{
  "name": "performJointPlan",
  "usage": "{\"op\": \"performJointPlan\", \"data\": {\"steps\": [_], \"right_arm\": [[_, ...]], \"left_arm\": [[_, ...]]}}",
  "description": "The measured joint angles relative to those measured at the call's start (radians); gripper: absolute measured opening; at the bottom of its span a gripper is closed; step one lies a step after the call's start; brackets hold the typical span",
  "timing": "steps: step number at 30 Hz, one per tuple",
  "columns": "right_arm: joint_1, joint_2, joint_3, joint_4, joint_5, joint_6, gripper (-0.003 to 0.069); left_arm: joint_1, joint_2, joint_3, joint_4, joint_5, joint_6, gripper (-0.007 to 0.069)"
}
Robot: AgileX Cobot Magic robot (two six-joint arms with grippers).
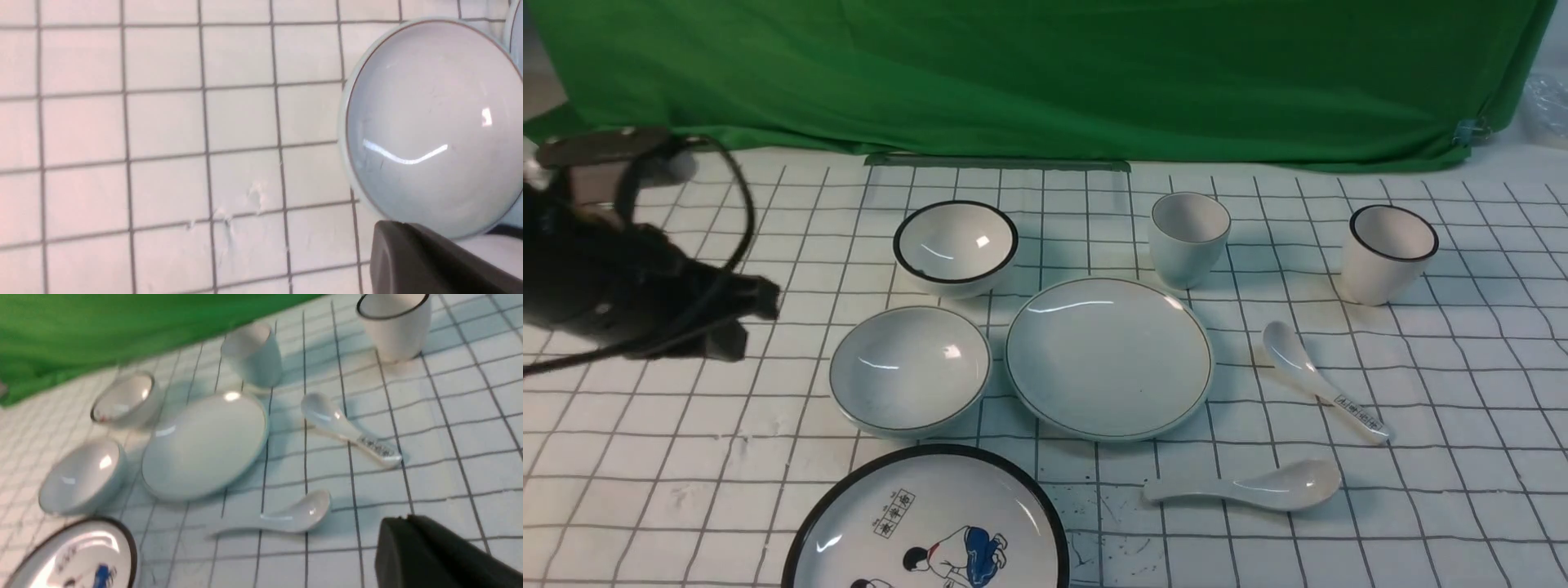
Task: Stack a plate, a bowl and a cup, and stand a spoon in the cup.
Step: Use the left arm to grab a blue rice bowl
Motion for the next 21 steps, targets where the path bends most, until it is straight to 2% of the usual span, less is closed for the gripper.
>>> {"op": "performJointPlan", "data": {"steps": [6,8,11,14,15,16,18,21], "right_arm": [[0.041,0.329,-0.192,-0.001,0.184,-0.177,0.0037],[0.041,0.382,-0.215,-0.001,0.202,-0.189,0.0037],[0.041,0.475,-0.243,-0.002,0.208,-0.216,0.0038],[0.041,0.525,-0.246,-0.002,0.177,-0.224,0.0046],[0.041,0.527,-0.246,-0.002,0.171,-0.224,0.0046],[0.041,0.536,-0.246,-0.002,0.146,-0.228,0.0049],[0.041,0.542,-0.246,-0.002,0.098,-0.229,0.0052],[0.041,0.542,-0.246,-0.001,0.061,-0.233,0.0054]], "left_arm": [[-0.077,0.181,-0.144,0.061,0.016,-0.034,0.0014],[-0.083,0.213,-0.156,0.072,0.011,-0.038,0.0037],[-0.084,0.284,-0.172,0.095,-0.01,-0.05,0.0153],[-0.084,0.336,-0.174,0.1,-0.037,-0.053,0.0315],[-0.084,0.342,-0.174,0.1,-0.038,-0.053,0.0335],[-0.084,0.361,-0.174,0.1,-0.048,-0.053,0.04],[-0.084,0.393,-0.174,0.096,-0.054,-0.054,0.0479],[-0.084,0.414,-0.174,0.085,-0.057,-0.053,0.0487]]}}
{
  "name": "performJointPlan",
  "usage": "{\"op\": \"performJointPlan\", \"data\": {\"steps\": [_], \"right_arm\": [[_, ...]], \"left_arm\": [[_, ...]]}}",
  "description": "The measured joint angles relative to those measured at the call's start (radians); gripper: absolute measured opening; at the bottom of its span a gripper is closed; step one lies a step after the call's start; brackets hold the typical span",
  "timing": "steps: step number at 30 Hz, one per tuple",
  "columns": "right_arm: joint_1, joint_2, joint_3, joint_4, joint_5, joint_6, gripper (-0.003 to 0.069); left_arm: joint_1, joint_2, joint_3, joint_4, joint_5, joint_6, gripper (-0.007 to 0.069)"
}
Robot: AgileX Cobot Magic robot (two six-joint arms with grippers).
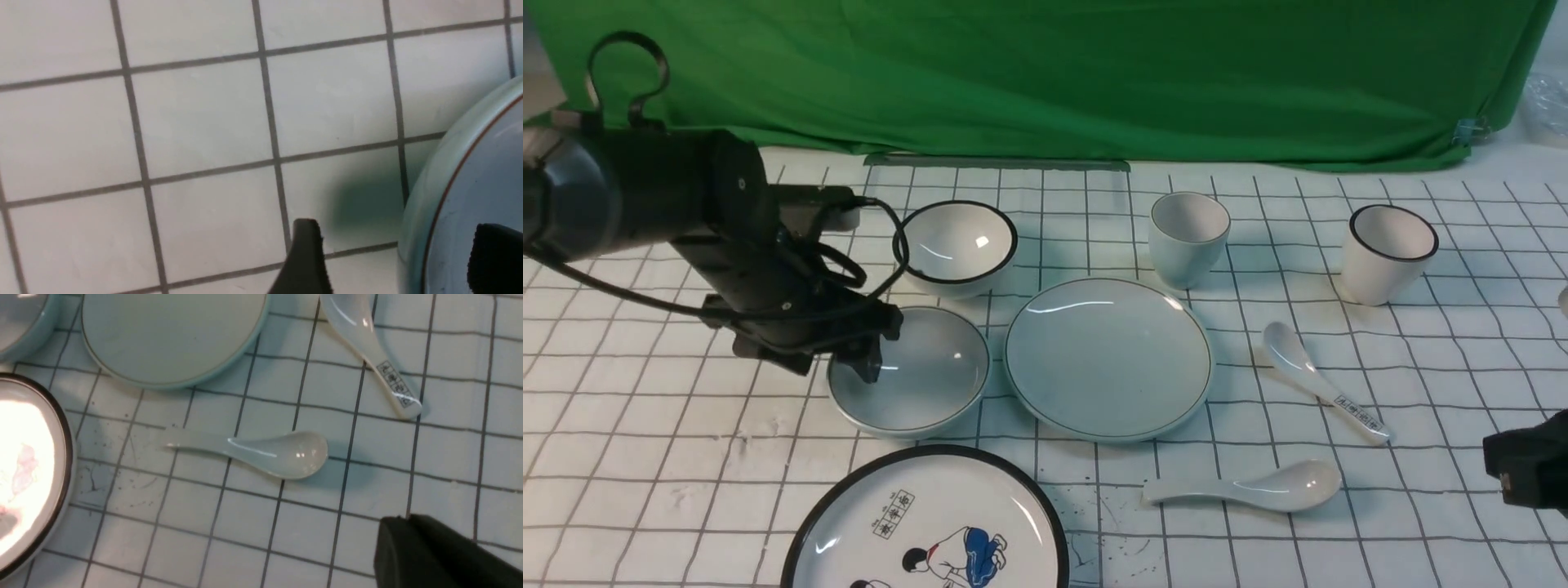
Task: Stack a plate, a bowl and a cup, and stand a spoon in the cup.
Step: Use the left arm to grab a blue rice bowl, then use the left arm to put the blue rice bowl into the blue large plate in the middle
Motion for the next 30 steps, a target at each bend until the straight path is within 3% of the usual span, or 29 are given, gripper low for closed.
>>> {"op": "performJointPlan", "data": {"steps": [3,8,10,14,20,26,30], "right_arm": [[0.0,0.0,0.0,0.001,-0.019,-0.007,0.0056],[0.0,0.0,0.0,0.001,-0.025,-0.026,0.0071],[0.0,0.0,0.0,0.001,-0.027,-0.026,0.0075],[0.0,0.0,0.0,0.001,-0.028,-0.027,0.008],[0.0,0.006,0.0,0.002,-0.041,-0.027,0.009],[0.0,0.09,-0.093,0.001,0.021,-0.028,0.009],[0.0,0.183,-0.213,-0.002,0.067,-0.036,0.0091]], "left_arm": [[0.0,0.016,0.0,-0.008,0.0,0.0,0.0419],[0.001,0.0,-0.008,-0.06,0.02,-0.007,0.0092],[0.0,-0.025,-0.01,-0.069,0.036,-0.007,0.0056],[-0.002,-0.082,-0.01,-0.081,0.066,-0.003,0.0041],[-0.058,-0.153,-0.058,-0.245,0.07,0.054,0.0041],[-0.187,-0.004,-0.211,-0.293,0.03,0.045,0.0041],[-0.218,0.121,-0.3,-0.302,0.033,0.024,0.0041]]}}
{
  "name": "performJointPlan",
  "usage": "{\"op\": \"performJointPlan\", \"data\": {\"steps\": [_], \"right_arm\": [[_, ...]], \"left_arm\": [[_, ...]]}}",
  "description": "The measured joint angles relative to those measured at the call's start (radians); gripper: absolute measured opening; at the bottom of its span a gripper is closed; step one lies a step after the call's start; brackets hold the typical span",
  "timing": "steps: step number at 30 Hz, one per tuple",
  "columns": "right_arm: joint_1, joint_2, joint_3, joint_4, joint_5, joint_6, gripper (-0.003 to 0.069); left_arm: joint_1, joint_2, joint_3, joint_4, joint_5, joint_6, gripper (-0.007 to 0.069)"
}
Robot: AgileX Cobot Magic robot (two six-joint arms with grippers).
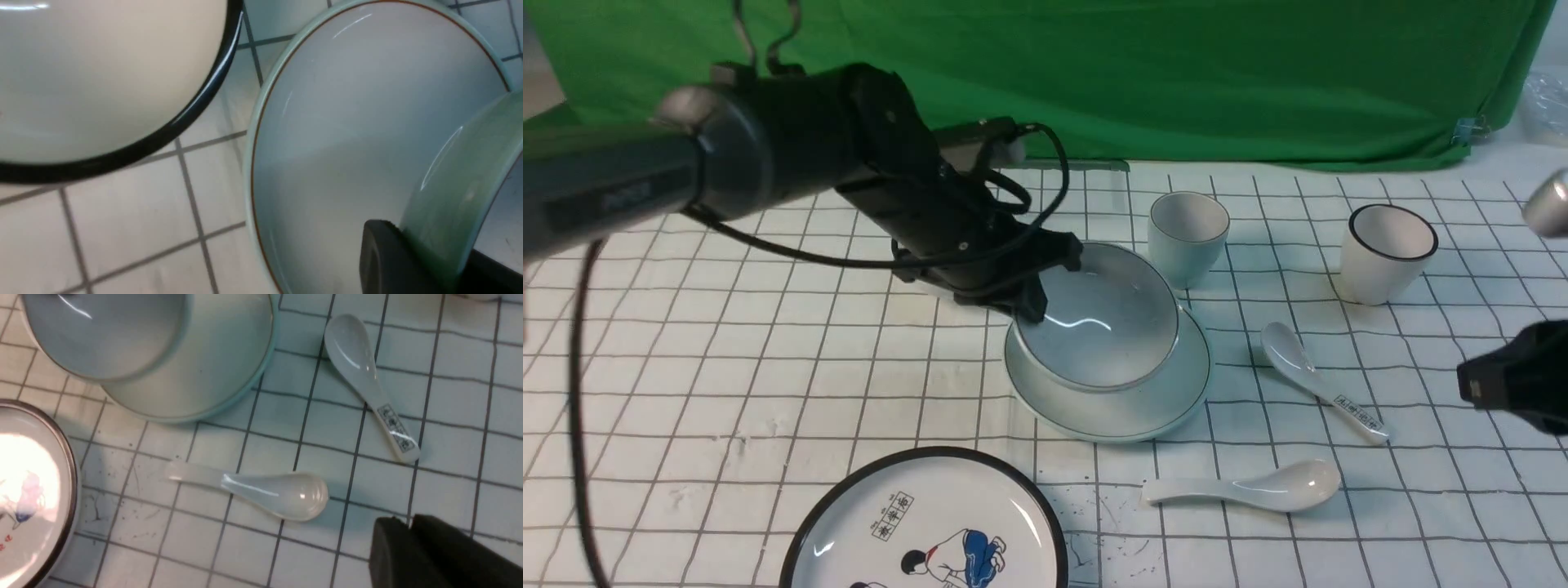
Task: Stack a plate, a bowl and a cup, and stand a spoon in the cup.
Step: Use the left arm to put the blue rice bowl into the blue large plate in the middle
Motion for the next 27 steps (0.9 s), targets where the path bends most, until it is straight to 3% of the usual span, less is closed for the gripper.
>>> {"op": "performJointPlan", "data": {"steps": [11,15,19,24,27], "right_arm": [[0.0,0.313,-0.35,0.0,0.084,-0.038,0.0113],[0.0,0.447,-0.496,0.0,0.086,-0.039,0.0215],[0.0,0.645,-0.699,0.0,0.085,-0.04,0.0372],[0.0,0.833,-0.86,0.001,0.084,-0.034,0.043],[0.0,0.957,-0.949,0.005,0.085,-0.019,0.0434]], "left_arm": [[-0.002,0.128,-0.09,-0.027,0.006,-0.013,0.0054],[-0.002,0.128,-0.091,-0.031,0.005,-0.012,0.0099],[-0.002,0.127,-0.099,-0.031,0.002,-0.012,0.0233],[0.001,0.1,-0.13,-0.019,0.082,-0.012,0.0347],[0.001,0.048,-0.163,0.059,0.157,-0.028,0.0354]]}}
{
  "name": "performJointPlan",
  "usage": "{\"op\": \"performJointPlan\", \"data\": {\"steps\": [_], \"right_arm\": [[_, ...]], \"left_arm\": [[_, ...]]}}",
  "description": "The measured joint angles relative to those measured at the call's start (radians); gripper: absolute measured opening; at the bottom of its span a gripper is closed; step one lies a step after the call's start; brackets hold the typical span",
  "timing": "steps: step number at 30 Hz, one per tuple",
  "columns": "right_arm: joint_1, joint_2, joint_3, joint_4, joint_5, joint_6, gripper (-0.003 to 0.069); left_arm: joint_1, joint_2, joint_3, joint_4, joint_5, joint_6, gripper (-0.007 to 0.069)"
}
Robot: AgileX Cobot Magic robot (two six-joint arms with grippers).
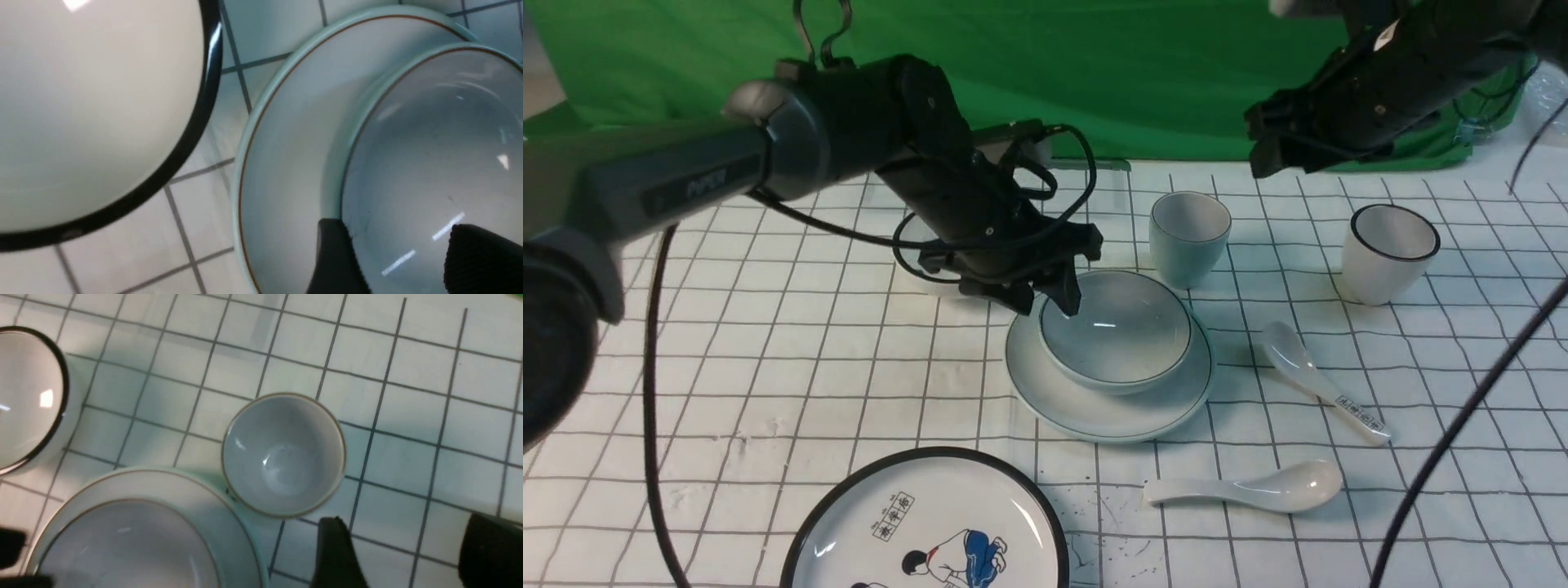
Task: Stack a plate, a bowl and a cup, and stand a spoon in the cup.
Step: Use the left arm to put the blue rice bowl into the blue large plate in the middle, then use the right arm to grab a blue teacup
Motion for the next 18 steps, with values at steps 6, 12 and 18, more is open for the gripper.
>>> {"op": "performJointPlan", "data": {"steps": [6,12,18], "right_arm": [[0.001,0.172,-0.115,0.072,-0.001,0.001,0.0435],[0.007,0.262,-0.159,0.09,-0.002,-0.003,0.0305],[0.009,0.262,-0.193,0.08,0.042,-0.045,0.01]], "left_arm": [[0.0,-0.164,-0.013,0.161,0.138,-0.008,0.0155],[0.001,-0.319,-0.015,0.222,0.198,-0.017,0.0007],[0.001,-0.448,-0.015,0.239,0.231,-0.022,0.0]]}}
